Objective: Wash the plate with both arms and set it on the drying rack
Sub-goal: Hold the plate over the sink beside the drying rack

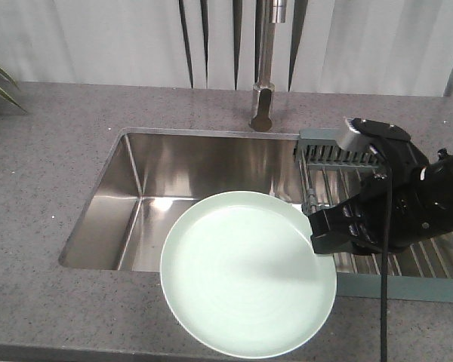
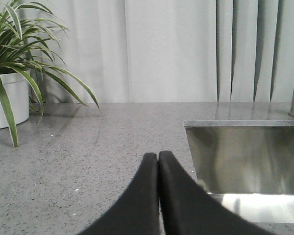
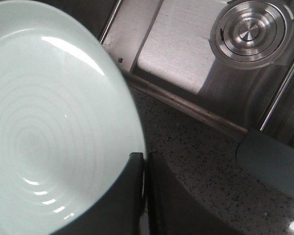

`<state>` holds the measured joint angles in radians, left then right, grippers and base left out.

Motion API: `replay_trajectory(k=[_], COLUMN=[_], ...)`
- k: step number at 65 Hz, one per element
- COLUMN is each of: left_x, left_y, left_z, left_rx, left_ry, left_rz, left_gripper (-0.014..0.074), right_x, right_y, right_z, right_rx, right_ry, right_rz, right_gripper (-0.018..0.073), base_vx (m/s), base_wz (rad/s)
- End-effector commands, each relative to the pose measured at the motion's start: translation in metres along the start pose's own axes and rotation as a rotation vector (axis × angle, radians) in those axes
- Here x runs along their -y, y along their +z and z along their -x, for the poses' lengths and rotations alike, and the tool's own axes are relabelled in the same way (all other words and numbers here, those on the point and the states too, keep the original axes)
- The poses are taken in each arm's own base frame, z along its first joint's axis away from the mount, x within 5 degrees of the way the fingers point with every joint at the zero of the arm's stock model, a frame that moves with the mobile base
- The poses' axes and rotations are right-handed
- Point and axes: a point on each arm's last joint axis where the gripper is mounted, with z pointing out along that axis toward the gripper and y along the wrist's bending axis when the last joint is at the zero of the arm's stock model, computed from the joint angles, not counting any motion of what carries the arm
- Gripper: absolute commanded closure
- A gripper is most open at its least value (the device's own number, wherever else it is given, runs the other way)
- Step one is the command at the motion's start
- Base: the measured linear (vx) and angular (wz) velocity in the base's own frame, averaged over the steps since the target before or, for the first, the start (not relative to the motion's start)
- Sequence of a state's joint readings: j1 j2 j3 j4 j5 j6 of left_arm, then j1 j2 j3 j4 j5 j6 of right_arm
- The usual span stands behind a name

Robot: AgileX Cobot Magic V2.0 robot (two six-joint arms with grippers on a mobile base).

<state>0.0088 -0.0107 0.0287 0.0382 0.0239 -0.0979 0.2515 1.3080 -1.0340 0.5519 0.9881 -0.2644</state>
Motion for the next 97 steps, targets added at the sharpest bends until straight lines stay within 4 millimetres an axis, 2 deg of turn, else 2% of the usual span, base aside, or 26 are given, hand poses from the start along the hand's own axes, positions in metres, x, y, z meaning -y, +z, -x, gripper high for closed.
replay_trajectory(k=[1, 97], left_x=[0.0015, 0.0015], left_y=[-0.0027, -0.0027], left_z=[0.0167, 0.0167], left_rx=[0.113, 0.113], left_ry=[-0.009, -0.009], left_rz=[-0.015, -0.015], left_gripper=[0.0603, 0.0603], right_x=[-0.0090, -0.0090], right_y=[-0.0137, -0.0137], right_z=[0.0063, 0.0063], right_rx=[0.080, 0.080], right_ry=[-0.015, -0.015], right_rz=[0.027, 0.027], right_gripper=[0.0561, 0.0561], base_vx=[0.02, 0.04], base_wz=[-0.03, -0.05])
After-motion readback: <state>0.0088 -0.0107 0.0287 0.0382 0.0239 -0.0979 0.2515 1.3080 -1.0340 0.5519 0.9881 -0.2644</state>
